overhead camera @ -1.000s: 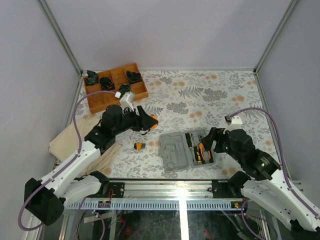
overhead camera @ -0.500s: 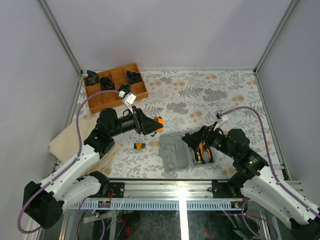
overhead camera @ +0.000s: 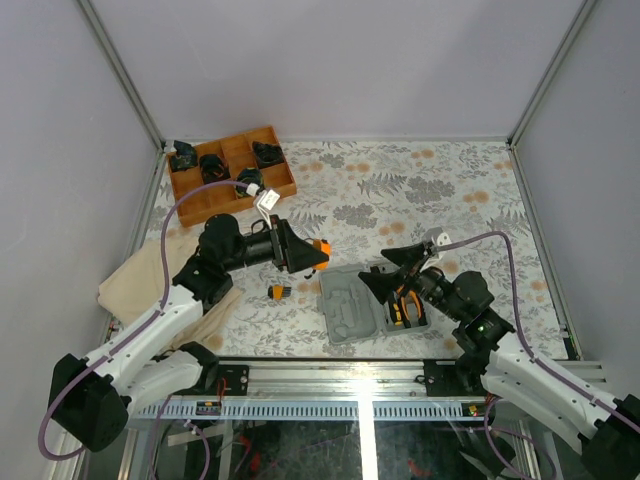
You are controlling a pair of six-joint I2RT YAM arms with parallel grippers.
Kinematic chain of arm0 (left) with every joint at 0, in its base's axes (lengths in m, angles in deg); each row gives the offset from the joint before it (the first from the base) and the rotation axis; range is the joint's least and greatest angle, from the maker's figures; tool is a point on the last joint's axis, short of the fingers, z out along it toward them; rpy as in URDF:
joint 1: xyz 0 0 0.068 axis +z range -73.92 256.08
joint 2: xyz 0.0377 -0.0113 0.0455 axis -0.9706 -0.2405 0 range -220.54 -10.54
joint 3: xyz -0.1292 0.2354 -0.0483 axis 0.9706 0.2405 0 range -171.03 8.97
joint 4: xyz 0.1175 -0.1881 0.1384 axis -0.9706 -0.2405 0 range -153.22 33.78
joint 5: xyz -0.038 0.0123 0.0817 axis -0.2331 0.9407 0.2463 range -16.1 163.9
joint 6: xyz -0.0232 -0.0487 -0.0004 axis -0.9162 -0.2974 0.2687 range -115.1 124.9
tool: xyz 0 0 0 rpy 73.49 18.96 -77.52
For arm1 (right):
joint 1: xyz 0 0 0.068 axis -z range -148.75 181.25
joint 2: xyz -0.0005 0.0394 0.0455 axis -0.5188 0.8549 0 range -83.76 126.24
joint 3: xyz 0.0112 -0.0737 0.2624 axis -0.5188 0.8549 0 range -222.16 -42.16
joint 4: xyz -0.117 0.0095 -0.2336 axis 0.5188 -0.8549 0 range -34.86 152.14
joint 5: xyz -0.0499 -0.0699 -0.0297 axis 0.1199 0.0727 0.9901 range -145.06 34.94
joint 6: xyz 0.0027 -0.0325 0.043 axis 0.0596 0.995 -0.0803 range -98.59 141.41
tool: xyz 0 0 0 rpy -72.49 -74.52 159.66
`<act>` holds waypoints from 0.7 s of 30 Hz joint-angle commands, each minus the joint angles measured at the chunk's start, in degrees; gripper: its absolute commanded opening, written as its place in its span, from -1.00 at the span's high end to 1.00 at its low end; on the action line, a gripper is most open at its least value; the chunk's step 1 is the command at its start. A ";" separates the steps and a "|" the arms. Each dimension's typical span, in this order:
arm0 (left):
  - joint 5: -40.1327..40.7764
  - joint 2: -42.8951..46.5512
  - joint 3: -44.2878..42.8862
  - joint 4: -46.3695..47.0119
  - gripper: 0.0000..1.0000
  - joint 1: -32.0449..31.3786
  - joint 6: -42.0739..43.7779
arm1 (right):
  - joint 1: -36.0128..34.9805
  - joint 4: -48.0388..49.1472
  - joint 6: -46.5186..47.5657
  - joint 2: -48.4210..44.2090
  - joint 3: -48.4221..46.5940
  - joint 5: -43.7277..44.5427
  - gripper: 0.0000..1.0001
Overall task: Sort the tools into containers
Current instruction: Pick up the engineering item from the center of the board.
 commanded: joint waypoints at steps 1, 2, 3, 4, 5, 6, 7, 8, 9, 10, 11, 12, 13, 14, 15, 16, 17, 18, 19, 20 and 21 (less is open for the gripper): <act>-2.74 -0.03 -2.08 3.43 1.00 0.09 -0.51 | -0.02 17.27 12.80 2.47 -0.01 -4.91 -0.98; -3.21 -0.02 -2.17 3.59 1.00 -0.05 -0.51 | -0.02 20.15 13.52 3.21 0.34 -6.35 -0.98; -3.71 -0.07 -2.31 3.83 1.00 -0.21 -0.51 | -0.02 22.68 14.28 3.97 0.34 -7.36 -0.98; -4.36 -0.18 -2.41 4.09 1.00 -0.34 -0.51 | -0.10 24.38 15.05 4.58 0.01 -8.15 -0.98; -5.14 -0.22 -2.41 4.43 1.00 -0.51 -0.63 | -0.15 25.58 16.06 5.28 -0.70 -8.97 -0.98; -5.83 -0.04 -2.40 4.80 1.00 -0.61 -0.73 | -0.38 26.36 16.99 5.94 -1.45 -9.80 -0.98; -6.55 0.16 -2.40 5.27 1.00 -0.86 -0.84 | -0.70 27.01 18.24 6.70 -2.33 -10.63 -0.99; -7.17 0.38 -2.34 5.72 1.00 -0.94 -0.98 | -1.13 27.28 19.40 7.52 -3.28 -11.43 -0.98; -7.64 0.52 -2.44 5.98 1.00 -1.10 -1.10 | -1.76 27.32 20.82 8.24 -4.32 -12.03 -0.98; -8.03 0.64 -2.54 6.09 1.00 -1.20 -1.27 | -2.46 27.19 22.45 9.02 -5.11 -12.57 -0.98; -8.46 0.66 -2.87 6.13 1.00 -1.31 -1.42 | -3.19 26.59 23.94 9.66 -6.09 -13.07 -0.98; -8.84 0.66 -3.13 6.19 1.00 -1.46 -1.54 | -3.99 25.89 25.65 10.28 -7.12 -13.44 -0.98; -9.15 0.73 -3.46 6.20 1.00 -1.65 -1.67 | -5.02 25.27 27.23 10.90 -7.91 -13.60 -0.98; -9.22 0.77 -3.78 6.19 1.00 -1.95 -1.78 | -6.02 25.22 28.52 11.32 -8.45 -13.50 -0.98; -9.04 0.87 -3.85 6.12 1.00 -2.21 -1.89 | -7.14 25.74 29.82 11.83 -8.74 -13.34 -0.98; -8.84 0.92 -4.00 6.16 1.00 -2.48 -2.04 | -8.09 26.15 31.20 12.25 -9.01 -13.19 -0.98; -8.38 0.97 -4.08 6.13 1.00 -2.84 -2.13 | -9.05 26.35 32.00 12.70 -9.36 -12.99 -0.99; -8.07 0.89 -4.10 6.12 1.00 -3.09 -2.22 | -9.73 26.28 32.86 13.31 -9.89 -12.92 -0.98; -7.63 0.84 -4.13 6.18 1.00 -3.43 -2.31 | -10.49 26.26 33.68 13.82 -10.57 -12.74 -0.98; -7.14 0.72 -4.10 6.24 1.00 -3.70 -2.46 | -11.14 26.26 34.62 14.49 -10.98 -12.29 -0.99; -6.57 0.67 -4.13 6.37 1.00 -3.88 -2.63 | -11.60 26.26 35.61 15.19 -11.16 -11.97 -0.98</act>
